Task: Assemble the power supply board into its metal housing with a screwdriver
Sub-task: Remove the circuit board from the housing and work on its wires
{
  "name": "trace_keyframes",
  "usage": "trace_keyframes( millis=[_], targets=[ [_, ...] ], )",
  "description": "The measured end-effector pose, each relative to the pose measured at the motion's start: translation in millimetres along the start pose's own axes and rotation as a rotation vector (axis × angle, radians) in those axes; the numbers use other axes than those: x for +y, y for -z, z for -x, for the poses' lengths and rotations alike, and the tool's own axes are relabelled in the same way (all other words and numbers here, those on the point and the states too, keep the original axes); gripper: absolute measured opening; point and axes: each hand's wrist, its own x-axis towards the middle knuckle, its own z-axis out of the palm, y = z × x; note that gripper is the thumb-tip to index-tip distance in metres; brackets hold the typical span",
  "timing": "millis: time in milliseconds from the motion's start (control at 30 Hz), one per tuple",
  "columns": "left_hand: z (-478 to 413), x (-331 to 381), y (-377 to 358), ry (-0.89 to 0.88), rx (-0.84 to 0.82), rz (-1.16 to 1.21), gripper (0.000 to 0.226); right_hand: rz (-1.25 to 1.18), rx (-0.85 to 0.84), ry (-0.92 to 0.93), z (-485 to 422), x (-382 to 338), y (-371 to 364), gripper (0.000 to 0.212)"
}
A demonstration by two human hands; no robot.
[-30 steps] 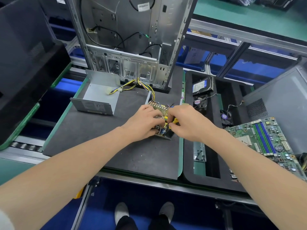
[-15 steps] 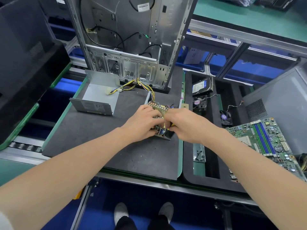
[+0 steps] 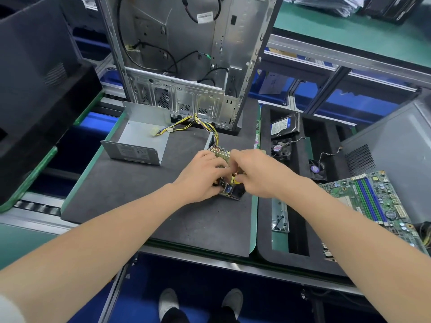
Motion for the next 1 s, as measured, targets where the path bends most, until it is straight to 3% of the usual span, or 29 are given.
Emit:
trace_keyframes(
  millis=[300, 400, 567, 700, 767, 1000],
  targets=[
    [-1.4, 1.0, -0.8, 0.043, -0.004, 0.039, 0.026, 0.107, 0.135, -0.235, -14.0, -10.5, -10.7, 0.02],
    [-3.3, 6.4, 1.5, 0.059, -0.003, 0.034, 0.025, 0.072, 0.098, -0.257, -15.6, -9.8, -8.2, 0.03],
    [-14.9, 18.4, 2.8, 0.232, 0.021, 0.102, 0.034, 0.046, -0.027, -0.13, -6.5, -7.7, 4.2, 0.027],
    [-14.2, 19.7, 4.5, 0.222, 0.025, 0.086, 0.03, 0.173, -0.069, 0.121, 4.3, -2.7, 22.7, 0.008],
    [-12.8, 18.3, 4.5, 0.218, 0.057, 0.082, 0.028, 0.284, -0.094, 0.212, 6.0, -1.2, 26.6, 0.01],
    [-25.1, 20.3, 16.3, 0.233, -0.038, 0.081, 0.032, 0.311, -0.012, 0.119, 0.7, -1.3, 16.5, 0.019]
  ],
)
